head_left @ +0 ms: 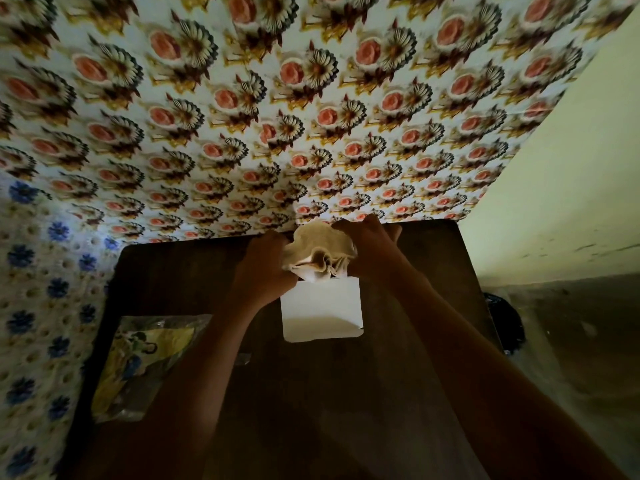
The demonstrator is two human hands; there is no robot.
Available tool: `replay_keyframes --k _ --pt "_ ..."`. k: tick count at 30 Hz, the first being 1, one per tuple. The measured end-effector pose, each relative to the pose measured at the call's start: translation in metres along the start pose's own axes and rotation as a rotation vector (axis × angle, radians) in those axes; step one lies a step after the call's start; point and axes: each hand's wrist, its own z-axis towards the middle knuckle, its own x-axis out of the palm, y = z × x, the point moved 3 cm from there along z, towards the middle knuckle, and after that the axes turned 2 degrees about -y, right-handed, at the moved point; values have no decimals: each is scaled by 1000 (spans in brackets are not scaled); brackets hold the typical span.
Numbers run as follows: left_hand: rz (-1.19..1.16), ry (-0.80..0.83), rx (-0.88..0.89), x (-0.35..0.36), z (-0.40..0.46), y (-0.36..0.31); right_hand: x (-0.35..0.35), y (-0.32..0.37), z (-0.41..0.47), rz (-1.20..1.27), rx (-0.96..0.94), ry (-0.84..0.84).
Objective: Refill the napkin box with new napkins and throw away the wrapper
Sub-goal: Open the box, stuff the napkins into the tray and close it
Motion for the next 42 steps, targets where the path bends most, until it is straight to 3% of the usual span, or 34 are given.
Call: replay_keyframes --k 5,8,19,23,28,31,34,38,40,42 --pt "79 70 6 -2 5 -5 -2 1 -1 -64 -33 10" --pt "163 8 53 -6 8 -8 -3 1 1 -45 -47 -27" --pt "536 96 -8 -4 13 -27 11 13 13 -338 -165 -16" --pt "564 114 -4 -2 17 -31 11 8 12 -307 -174 11" --pt "234 55 2 0 10 -15 3 -11 -5 97 -61 -75" --pt "-92 -151 -9 -5 -7 -1 7 -23 -19 202 42 -198" --pt "-288 -398 -205 0 -25 20 19 -30 -31 293 234 -309" --pt "-661 -374 -501 19 -41 36 28 -31 -40 613 386 -407" --pt "-817 -398 -537 16 -43 26 26 -26 -44 740 410 -457" --pt "-772 -481 -472 13 -45 17 26 -18 -47 765 352 -505"
